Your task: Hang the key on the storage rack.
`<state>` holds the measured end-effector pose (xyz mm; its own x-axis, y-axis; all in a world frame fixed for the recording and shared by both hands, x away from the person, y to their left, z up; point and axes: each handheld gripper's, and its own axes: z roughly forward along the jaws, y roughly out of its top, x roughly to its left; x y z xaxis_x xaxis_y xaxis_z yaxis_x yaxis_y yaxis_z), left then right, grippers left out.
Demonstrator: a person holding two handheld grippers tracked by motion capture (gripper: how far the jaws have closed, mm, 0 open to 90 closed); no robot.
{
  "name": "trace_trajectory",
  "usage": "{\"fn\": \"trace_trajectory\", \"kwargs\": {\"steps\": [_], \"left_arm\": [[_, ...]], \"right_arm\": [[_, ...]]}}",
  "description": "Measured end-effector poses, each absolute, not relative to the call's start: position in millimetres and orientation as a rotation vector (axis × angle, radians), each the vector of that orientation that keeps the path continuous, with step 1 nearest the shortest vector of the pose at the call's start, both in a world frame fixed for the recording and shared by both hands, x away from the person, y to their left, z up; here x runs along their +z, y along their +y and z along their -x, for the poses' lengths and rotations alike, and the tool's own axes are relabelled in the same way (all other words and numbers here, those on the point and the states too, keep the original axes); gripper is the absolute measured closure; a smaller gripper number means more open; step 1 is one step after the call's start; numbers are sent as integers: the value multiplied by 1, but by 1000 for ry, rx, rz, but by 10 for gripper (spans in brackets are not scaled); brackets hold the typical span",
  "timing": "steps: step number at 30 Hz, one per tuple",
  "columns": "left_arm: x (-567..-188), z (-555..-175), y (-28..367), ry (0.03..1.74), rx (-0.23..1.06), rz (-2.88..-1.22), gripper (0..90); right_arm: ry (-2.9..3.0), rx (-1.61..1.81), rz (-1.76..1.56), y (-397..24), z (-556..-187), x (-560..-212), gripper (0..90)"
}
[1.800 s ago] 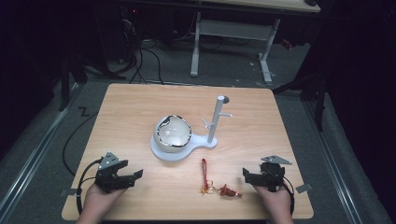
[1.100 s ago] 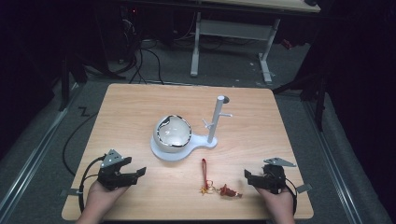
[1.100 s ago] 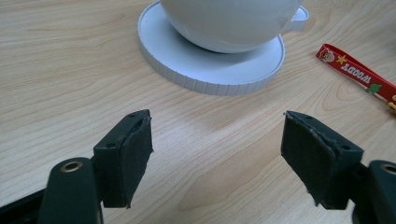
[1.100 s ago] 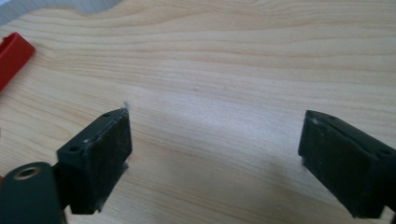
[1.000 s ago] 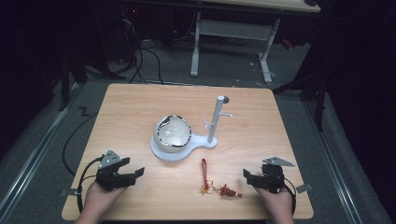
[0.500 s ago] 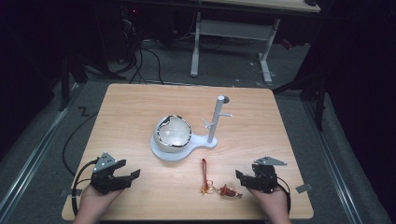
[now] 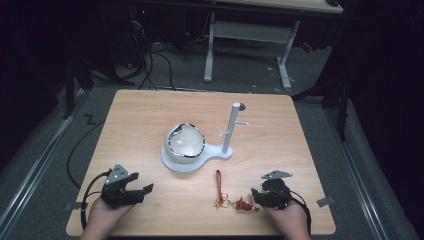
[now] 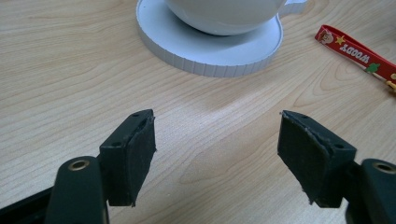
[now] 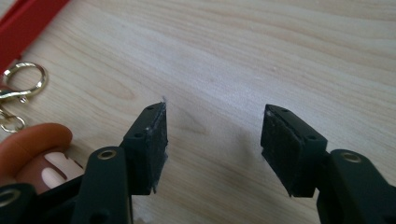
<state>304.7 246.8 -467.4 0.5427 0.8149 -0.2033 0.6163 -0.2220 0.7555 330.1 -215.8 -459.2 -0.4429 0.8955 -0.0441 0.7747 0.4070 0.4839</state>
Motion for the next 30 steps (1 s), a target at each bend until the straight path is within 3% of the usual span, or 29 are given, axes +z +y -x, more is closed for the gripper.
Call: {"fn": "trace_trajectory", "kwargs": {"steps": [11, 18, 24, 30], "left_arm": [[-464, -304, 245, 1144, 304, -1933, 283], [-466, -304, 246, 1148, 292, -1934, 284], [-465, -304, 244, 1135, 290, -1936, 285], [-465, -305, 244, 1129, 286, -1940, 286]], "right_arm": [[2544, 264, -1730, -230, -364, -443, 454], [2583, 56, -1660, -226, -369, -436, 503], [2545, -131, -1676, -209, -368, -433, 459], [2563, -88, -1756, -201, -373, -423, 466]]}}
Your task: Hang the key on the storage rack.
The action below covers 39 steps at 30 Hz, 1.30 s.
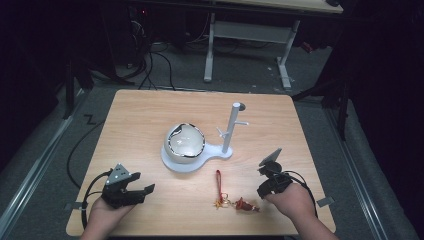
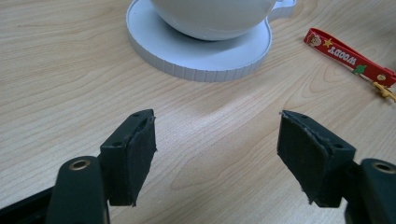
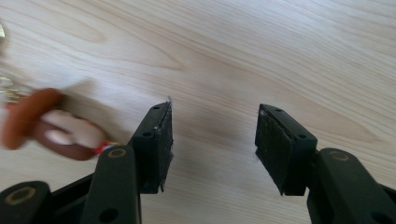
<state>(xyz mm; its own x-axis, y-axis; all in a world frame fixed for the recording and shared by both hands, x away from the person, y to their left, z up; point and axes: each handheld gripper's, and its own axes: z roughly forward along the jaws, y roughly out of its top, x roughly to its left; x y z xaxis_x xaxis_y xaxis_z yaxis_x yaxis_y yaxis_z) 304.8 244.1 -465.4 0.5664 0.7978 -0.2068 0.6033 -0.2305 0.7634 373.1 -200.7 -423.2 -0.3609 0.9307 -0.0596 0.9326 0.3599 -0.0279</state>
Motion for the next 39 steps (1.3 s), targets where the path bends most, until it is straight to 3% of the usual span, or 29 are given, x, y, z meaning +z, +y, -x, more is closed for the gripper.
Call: {"fn": "trace_trajectory", "kwargs": {"steps": [15, 28, 39], "left_arm": [[-466, -305, 242, 1118, 281, -1952, 289], [-466, -305, 242, 1108, 279, -1959, 297], [-466, -304, 244, 1110, 276, -1954, 303]], "right_arm": [[2606, 37, -1690, -141, -382, -403, 555], [2761, 47, -1464, -68, -371, -417, 636], [2771, 8, -1449, -56, -379, -438, 745]]}}
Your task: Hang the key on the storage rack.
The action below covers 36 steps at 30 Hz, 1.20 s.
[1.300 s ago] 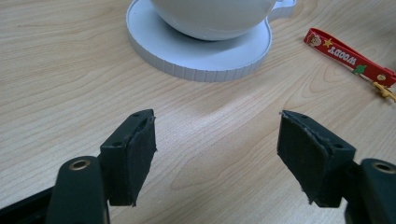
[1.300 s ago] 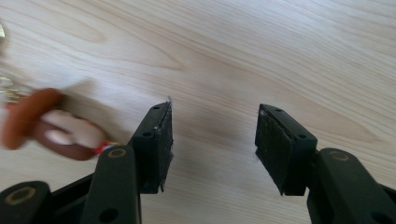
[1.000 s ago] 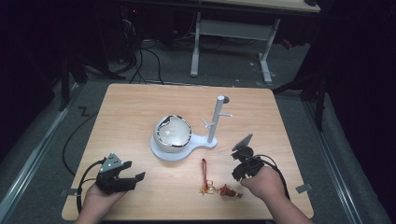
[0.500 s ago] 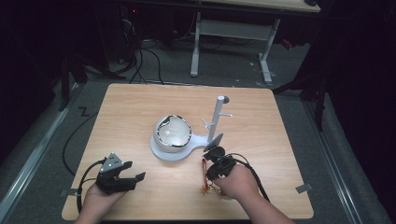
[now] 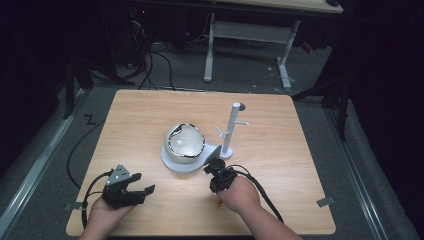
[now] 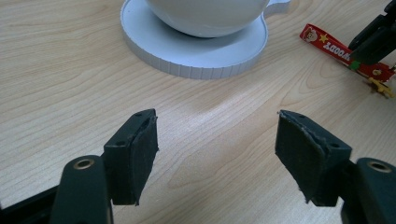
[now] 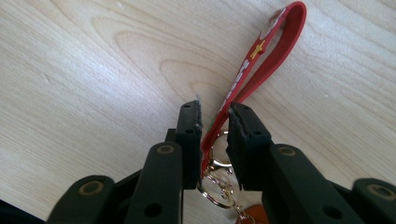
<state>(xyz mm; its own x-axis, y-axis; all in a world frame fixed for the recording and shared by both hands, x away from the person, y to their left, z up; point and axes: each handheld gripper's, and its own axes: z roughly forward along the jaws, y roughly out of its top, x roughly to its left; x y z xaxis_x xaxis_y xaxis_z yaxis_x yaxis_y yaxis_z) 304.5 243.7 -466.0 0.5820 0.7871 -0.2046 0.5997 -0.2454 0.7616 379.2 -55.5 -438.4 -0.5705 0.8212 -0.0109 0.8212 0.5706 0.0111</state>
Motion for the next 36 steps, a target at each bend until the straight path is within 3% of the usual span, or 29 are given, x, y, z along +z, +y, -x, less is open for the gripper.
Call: {"fn": "trace_trajectory", "kwargs": {"steps": [36], "left_arm": [[-466, -305, 242, 1106, 279, -1966, 304]], "right_arm": [[2764, 47, -1487, -69, -377, -434, 700]]}}
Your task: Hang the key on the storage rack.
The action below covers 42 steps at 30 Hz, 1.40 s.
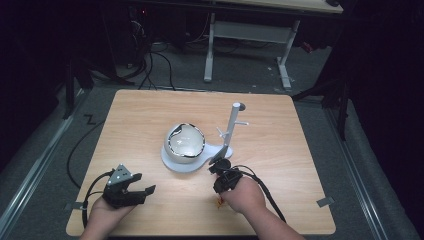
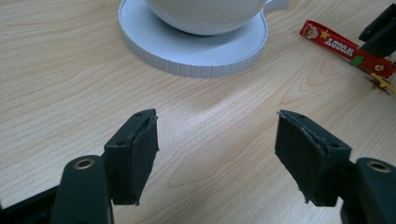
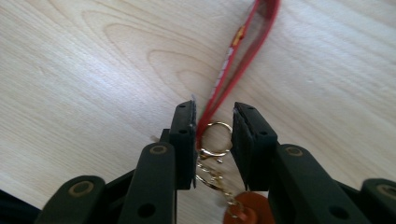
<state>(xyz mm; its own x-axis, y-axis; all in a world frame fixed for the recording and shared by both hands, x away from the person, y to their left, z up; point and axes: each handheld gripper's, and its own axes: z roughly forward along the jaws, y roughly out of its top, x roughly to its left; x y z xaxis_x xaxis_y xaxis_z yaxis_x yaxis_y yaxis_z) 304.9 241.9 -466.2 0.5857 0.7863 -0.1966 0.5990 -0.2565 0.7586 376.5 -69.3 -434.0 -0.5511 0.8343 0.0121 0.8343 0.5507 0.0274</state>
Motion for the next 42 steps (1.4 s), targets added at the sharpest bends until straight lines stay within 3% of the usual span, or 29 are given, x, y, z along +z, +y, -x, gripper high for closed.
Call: {"fn": "trace_trajectory", "kwargs": {"steps": [4, 7, 18, 23, 27, 35, 42], "left_arm": [[-466, -305, 242, 1105, 278, -1968, 304], [-467, -305, 243, 1106, 278, -1968, 304], [-466, -305, 242, 1104, 280, -1971, 305], [-467, -305, 242, 1102, 279, -1978, 305], [-467, -305, 242, 1101, 277, -1978, 305], [-467, -305, 243, 1105, 275, -1977, 306], [-468, -305, 241, 1102, 277, -1988, 306]], "right_arm": [[2766, 12, -1486, -66, -375, -442, 728], [2759, -2, -1437, -64, -375, -445, 860], [2651, 22, -1362, -65, -386, -432, 864], [2761, 77, -1276, -37, -370, -444, 773], [2799, 73, -1282, -19, -357, -439, 750], [2768, 55, -1272, -52, -372, -435, 708], [2874, -4, -1153, -52, -371, -446, 659]]}}
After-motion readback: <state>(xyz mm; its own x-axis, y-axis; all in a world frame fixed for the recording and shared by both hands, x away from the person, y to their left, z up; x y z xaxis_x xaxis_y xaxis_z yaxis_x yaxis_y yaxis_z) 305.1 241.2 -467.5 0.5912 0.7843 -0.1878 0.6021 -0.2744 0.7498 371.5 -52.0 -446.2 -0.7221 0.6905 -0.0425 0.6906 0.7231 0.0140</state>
